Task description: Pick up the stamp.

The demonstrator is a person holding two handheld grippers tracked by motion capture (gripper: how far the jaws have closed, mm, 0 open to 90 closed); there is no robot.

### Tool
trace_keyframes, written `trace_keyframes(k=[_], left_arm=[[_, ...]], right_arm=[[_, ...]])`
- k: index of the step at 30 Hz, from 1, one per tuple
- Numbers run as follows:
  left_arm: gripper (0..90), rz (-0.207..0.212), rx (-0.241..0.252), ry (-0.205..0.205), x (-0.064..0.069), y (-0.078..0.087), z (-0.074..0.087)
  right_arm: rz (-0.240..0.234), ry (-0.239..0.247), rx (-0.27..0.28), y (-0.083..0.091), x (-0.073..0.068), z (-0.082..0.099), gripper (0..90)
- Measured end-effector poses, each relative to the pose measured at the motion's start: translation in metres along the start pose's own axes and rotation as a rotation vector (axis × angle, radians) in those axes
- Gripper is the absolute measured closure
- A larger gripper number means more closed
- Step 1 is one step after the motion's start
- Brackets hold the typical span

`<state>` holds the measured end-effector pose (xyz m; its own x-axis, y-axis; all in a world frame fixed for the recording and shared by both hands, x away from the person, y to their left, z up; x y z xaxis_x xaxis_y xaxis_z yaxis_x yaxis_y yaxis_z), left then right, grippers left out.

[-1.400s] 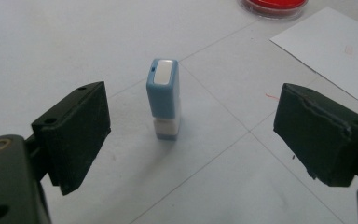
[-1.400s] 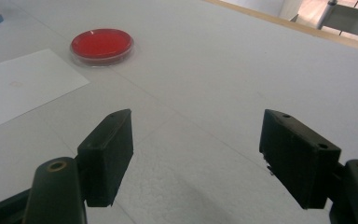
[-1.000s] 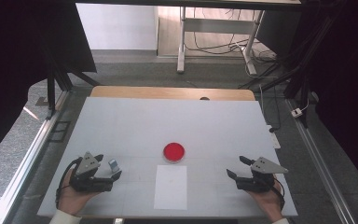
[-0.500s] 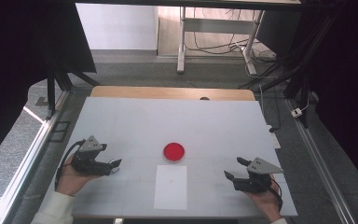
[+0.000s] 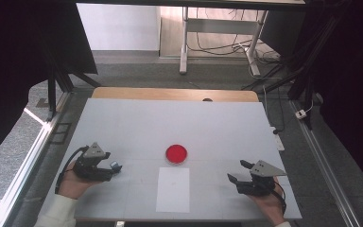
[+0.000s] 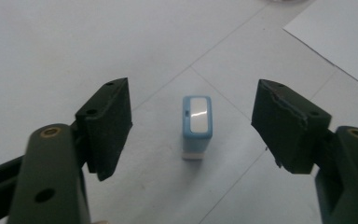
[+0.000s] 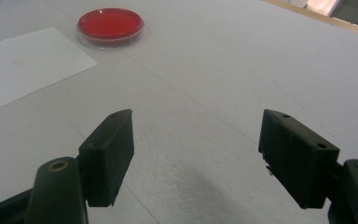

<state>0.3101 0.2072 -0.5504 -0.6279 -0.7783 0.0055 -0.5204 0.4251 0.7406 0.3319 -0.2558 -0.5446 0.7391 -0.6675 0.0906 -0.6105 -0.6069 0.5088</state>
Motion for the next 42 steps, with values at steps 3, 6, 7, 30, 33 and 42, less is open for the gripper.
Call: trace_keyframes(k=[3,6,7,30,33,42], left_arm=[[33.6,0.003,-0.008,-0.001,0.0007,-0.0019,0.0008],[37.9,0.009,-0.011,-0.005,0.0014,-0.0027,0.0012],[41.2,0.013,-0.016,-0.003,0.0016,-0.0036,0.0017],[68.4,0.020,-0.026,-0.017,0.0001,-0.0058,0.0061],[73.9,0.022,-0.030,-0.021,-0.0001,-0.0061,0.0065],[74.8,0.025,-0.028,-0.017,-0.0001,-0.0059,0.0065]], right_arm=[[0.001,0.005,-0.001,-0.0001,0.0005,0.0005,26.2],[0.001,0.002,-0.005,0.0000,0.0008,0.0014,26.2],[0.001,0.001,-0.003,0.0000,0.0010,0.0015,26.2],[0.011,0.005,-0.003,0.0006,0.0020,0.0024,27.0],[0.008,0.006,-0.002,0.0000,0.0018,0.0027,27.0],[0.011,0.007,-0.008,-0.0001,0.0024,0.0034,27.0]])
Point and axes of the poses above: each handheld gripper's, and its own axes: y roughly backward along the jaws, z roughly out of its underside, x roughly to its right, the point moved 7 cm from there along -y, roughly forward along the jaws, and after that the axes turned 2 degrees about -z, right-handed, at the moved point
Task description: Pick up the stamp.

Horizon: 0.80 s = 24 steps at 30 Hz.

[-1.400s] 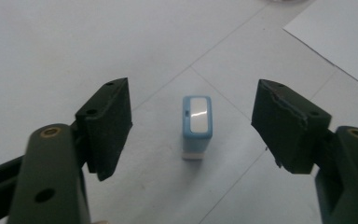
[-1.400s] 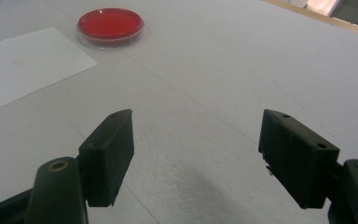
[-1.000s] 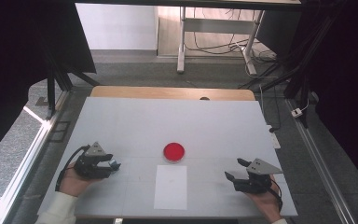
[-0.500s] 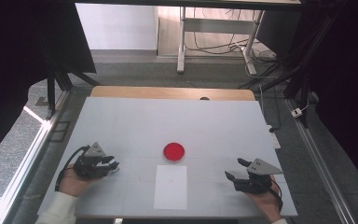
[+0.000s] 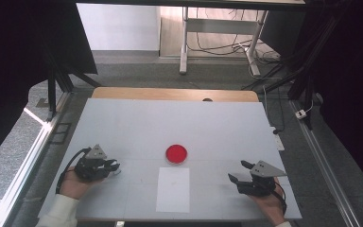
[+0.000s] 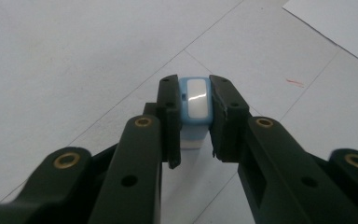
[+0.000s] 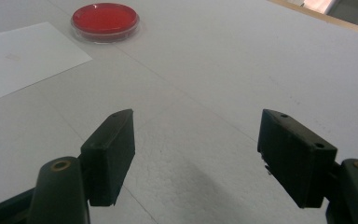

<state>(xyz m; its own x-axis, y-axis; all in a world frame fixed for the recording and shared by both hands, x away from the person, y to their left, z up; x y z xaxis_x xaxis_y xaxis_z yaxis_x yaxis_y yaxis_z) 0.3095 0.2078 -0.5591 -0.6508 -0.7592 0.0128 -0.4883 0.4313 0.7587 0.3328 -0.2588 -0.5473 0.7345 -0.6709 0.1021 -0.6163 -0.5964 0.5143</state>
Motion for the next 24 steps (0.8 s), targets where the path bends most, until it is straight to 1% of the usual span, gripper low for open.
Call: trace_keyframes(k=[9,13,18,21,24], left_arm=[[74.8,-0.012,0.013,0.005,-0.001,0.002,-0.001],[74.8,-0.010,0.033,0.012,-0.001,0.005,-0.003],[74.8,-0.046,0.062,0.021,-0.002,0.009,-0.006],[74.8,-0.044,0.074,0.021,-0.002,0.010,-0.008],[74.8,-0.034,0.088,0.024,0.000,0.011,-0.010]], right_arm=[[0.003,0.004,-0.001,-0.001,0.001,0.001,27.0],[0.006,0.003,0.003,-0.001,0.000,0.000,27.0],[0.009,0.006,0.003,0.000,0.000,0.000,27.0],[0.011,0.005,0.003,0.000,0.001,0.000,27.0],[0.009,0.006,0.006,-0.001,0.000,0.000,27.0]])
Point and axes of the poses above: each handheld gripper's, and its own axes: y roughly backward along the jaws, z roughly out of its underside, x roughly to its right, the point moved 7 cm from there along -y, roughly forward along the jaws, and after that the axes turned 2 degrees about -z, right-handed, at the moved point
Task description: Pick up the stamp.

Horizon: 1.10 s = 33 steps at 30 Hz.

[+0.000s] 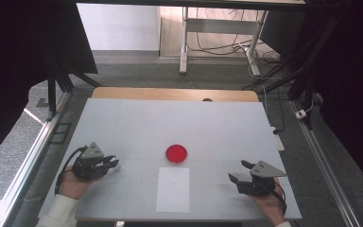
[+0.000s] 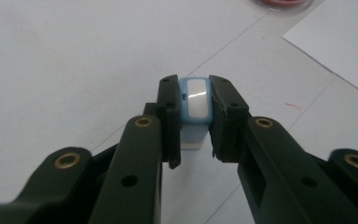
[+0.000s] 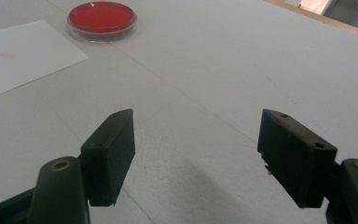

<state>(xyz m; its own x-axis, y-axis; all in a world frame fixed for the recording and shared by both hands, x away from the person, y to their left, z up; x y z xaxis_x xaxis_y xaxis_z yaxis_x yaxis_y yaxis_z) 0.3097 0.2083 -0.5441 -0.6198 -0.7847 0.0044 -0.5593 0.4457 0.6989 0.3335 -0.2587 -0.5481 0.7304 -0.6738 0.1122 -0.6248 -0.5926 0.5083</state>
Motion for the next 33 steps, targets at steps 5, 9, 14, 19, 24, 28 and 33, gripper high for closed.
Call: trace_keyframes(k=[5,9,14,19,24,28,33], left_arm=[[74.7,0.018,0.030,0.012,0.003,0.002,-0.004],[74.7,0.036,0.047,0.017,0.006,0.004,-0.007],[74.7,0.046,0.066,0.024,0.008,0.004,-0.012],[74.7,0.058,0.084,0.024,0.013,0.005,-0.018],[74.7,0.071,0.099,0.008,0.020,0.005,-0.027],[74.7,0.077,0.108,-0.002,0.026,0.004,-0.033],[74.6,0.082,0.113,-0.011,0.030,0.002,-0.038]], right_arm=[[0.002,0.003,-0.003,0.000,0.000,0.000,27.0],[0.008,0.007,-0.005,0.000,0.000,0.000,27.0],[0.010,0.008,-0.002,0.000,0.000,0.000,27.1],[0.010,0.009,-0.002,0.000,0.000,0.000,27.1],[0.005,0.008,-0.002,-0.001,-0.001,0.000,27.1],[0.007,0.011,-0.005,0.000,-0.001,0.000,27.0],[0.007,0.011,-0.004,0.000,-0.001,0.000,27.0]])
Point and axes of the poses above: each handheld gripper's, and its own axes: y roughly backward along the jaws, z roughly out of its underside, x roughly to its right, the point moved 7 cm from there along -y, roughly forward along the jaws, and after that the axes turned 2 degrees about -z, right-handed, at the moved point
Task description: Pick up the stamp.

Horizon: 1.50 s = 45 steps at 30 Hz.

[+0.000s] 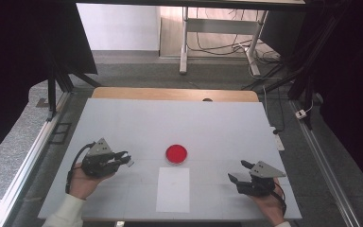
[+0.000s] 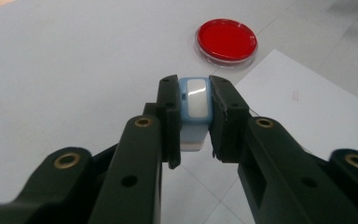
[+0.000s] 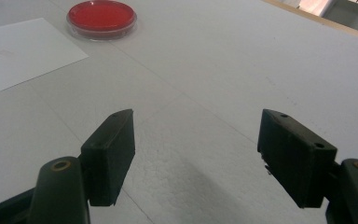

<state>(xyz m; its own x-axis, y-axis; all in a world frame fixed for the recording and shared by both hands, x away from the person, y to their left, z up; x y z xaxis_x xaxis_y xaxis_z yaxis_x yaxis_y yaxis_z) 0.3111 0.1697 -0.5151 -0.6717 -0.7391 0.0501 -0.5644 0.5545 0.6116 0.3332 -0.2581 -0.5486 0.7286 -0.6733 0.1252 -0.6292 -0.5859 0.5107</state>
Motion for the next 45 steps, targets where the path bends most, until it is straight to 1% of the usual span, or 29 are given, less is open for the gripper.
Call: trace_keyframes(k=[16,27,45], left_arm=[[74.6,0.008,0.017,-0.014,0.008,-0.008,-0.013],[74.6,0.026,0.018,-0.042,0.017,-0.016,-0.024],[74.6,0.053,0.022,-0.069,0.030,-0.028,-0.038]], right_arm=[[0.002,0.002,-0.002,0.000,0.000,0.000,27.0],[0.001,0.004,-0.002,0.000,0.000,0.000,27.0],[-0.002,-0.005,0.003,0.000,0.000,0.000,27.0]])
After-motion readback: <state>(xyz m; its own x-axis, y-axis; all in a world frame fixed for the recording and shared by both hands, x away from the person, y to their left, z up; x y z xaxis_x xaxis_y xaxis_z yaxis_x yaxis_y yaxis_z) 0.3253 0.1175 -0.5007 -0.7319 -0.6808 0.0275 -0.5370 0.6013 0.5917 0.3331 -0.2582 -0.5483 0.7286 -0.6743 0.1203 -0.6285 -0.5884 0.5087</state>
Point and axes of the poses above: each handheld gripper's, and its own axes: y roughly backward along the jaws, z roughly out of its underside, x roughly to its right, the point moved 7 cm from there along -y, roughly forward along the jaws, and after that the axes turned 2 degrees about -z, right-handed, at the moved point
